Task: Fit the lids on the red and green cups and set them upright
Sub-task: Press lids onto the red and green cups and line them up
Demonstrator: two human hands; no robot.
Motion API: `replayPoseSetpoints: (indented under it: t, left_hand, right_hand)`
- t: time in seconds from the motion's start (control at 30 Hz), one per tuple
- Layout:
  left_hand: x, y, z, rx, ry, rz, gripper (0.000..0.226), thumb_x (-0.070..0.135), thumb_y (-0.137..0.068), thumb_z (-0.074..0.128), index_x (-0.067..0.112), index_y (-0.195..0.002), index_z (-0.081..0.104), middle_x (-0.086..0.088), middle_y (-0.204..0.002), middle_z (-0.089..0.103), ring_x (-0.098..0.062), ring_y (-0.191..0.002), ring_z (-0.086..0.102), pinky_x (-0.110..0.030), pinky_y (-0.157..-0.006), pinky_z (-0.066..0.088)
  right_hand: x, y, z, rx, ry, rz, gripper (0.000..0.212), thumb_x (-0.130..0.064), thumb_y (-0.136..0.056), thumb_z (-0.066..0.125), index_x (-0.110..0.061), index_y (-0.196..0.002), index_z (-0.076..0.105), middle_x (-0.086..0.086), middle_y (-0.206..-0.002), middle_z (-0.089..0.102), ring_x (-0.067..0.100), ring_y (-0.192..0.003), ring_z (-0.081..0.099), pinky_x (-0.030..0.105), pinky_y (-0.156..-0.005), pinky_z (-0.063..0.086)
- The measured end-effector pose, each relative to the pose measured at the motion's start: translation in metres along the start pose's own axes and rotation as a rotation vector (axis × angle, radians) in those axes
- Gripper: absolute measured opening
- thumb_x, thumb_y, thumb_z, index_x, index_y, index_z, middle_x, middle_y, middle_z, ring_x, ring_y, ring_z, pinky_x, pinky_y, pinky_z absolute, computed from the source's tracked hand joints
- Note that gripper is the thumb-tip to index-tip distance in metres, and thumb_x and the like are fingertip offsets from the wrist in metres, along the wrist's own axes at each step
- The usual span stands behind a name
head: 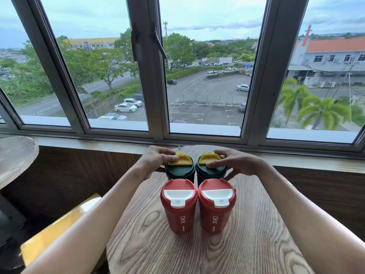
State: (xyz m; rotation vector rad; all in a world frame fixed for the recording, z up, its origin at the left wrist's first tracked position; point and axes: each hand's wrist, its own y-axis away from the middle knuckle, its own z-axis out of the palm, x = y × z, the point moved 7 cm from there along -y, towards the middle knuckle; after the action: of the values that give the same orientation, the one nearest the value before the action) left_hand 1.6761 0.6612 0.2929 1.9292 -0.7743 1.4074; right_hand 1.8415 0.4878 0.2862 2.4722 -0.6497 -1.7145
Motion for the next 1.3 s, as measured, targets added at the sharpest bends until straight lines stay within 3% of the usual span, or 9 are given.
replayPoseSetpoints:
  t: [0.17, 0.33, 0.57, 0.7, 0.83, 0.9, 1.03, 1.2, 1.3]
  left_hand:
    - [-0.003, -0.002, 0.001, -0.004, -0.01, -0.01, 0.017, 0.013, -0.078, 0.079, 0.017, -0.094, 0.074, -0.012, -0.098, 0.07, -0.025, -0.093, 0.064, -0.042, -0.087, 0.054]
    - [-0.004, -0.001, 0.006, -0.028, -0.005, -0.011, 0.023, 0.015, -0.084, 0.073, 0.014, -0.107, 0.069, -0.009, -0.097, 0.068, -0.017, -0.085, 0.063, -0.03, -0.071, 0.054]
    - [-0.005, 0.003, 0.009, -0.021, -0.022, 0.018, 0.029, 0.021, -0.088, 0.069, 0.011, -0.115, 0.067, -0.007, -0.099, 0.069, -0.016, -0.088, 0.063, -0.027, -0.072, 0.052]
    - [0.003, 0.008, 0.0, 0.064, -0.099, 0.1, 0.02, 0.025, -0.091, 0.065, 0.016, -0.108, 0.069, -0.002, -0.097, 0.07, -0.016, -0.09, 0.063, -0.033, -0.08, 0.05]
    - [0.018, 0.013, -0.021, 0.233, -0.212, 0.2, 0.011, 0.024, -0.09, 0.066, 0.019, -0.098, 0.072, -0.003, -0.091, 0.072, -0.017, -0.085, 0.065, -0.026, -0.07, 0.048]
    - [0.026, 0.02, -0.033, 0.302, -0.244, 0.226, 0.012, 0.023, -0.089, 0.067, 0.017, -0.097, 0.073, -0.002, -0.09, 0.073, -0.02, -0.087, 0.068, -0.031, -0.074, 0.056]
    - [0.042, 0.045, -0.059, 0.437, -0.389, 0.279, 0.014, 0.021, -0.089, 0.066, 0.015, -0.099, 0.074, 0.0, -0.092, 0.072, -0.009, -0.083, 0.067, -0.012, -0.067, 0.051]
    - [0.045, 0.089, -0.129, 0.622, -0.508, 0.216, 0.015, 0.022, -0.088, 0.067, 0.017, -0.099, 0.075, 0.004, -0.092, 0.071, -0.01, -0.085, 0.066, -0.012, -0.068, 0.046]
    - [0.037, 0.123, -0.182, 0.728, -0.542, 0.163, 0.015, 0.025, -0.086, 0.068, 0.019, -0.097, 0.076, 0.0, -0.095, 0.074, -0.014, -0.089, 0.067, -0.02, -0.076, 0.048]
  right_hand:
    - [0.001, 0.002, 0.0, -0.004, 0.003, -0.005, 0.036, -0.035, -0.083, 0.075, -0.016, -0.111, 0.063, 0.005, -0.096, 0.071, 0.022, -0.083, 0.069, 0.037, -0.067, 0.058]
    - [0.006, 0.003, -0.003, 0.026, 0.08, 0.0, 0.039, -0.047, -0.084, 0.071, -0.026, -0.116, 0.062, 0.002, -0.109, 0.069, 0.018, -0.098, 0.064, 0.044, -0.093, 0.051]
    - [0.001, -0.001, -0.007, 0.119, 0.093, -0.052, 0.047, -0.057, -0.078, 0.071, -0.03, -0.116, 0.063, -0.001, -0.116, 0.067, 0.018, -0.111, 0.062, 0.039, -0.092, 0.053]
    - [-0.018, 0.002, -0.022, 0.391, 0.24, -0.175, 0.041, -0.045, -0.085, 0.07, -0.021, -0.118, 0.065, 0.003, -0.117, 0.069, 0.018, -0.105, 0.064, 0.035, -0.093, 0.052]
    - [-0.062, 0.013, -0.023, 0.613, 0.355, -0.393, 0.027, -0.028, -0.088, 0.07, -0.015, -0.111, 0.069, 0.002, -0.104, 0.073, 0.014, -0.09, 0.068, 0.027, -0.081, 0.051]
    - [-0.084, 0.009, -0.013, 0.607, 0.384, -0.45, 0.023, -0.024, -0.088, 0.07, -0.016, -0.109, 0.07, 0.002, -0.099, 0.074, 0.014, -0.085, 0.068, 0.027, -0.08, 0.052]
    - [-0.122, -0.017, 0.021, 0.499, 0.406, -0.513, 0.02, -0.023, -0.086, 0.069, -0.018, -0.105, 0.071, 0.001, -0.095, 0.074, 0.018, -0.086, 0.07, 0.033, -0.082, 0.055]
    - [-0.178, -0.056, 0.091, 0.314, 0.472, -0.599, 0.022, -0.025, -0.085, 0.071, -0.016, -0.105, 0.071, 0.006, -0.098, 0.075, 0.016, -0.087, 0.067, 0.033, -0.083, 0.054]
    - [-0.211, -0.072, 0.143, 0.232, 0.498, -0.623, 0.021, -0.026, -0.085, 0.07, -0.017, -0.104, 0.071, 0.003, -0.096, 0.075, 0.017, -0.088, 0.068, 0.031, -0.082, 0.053]
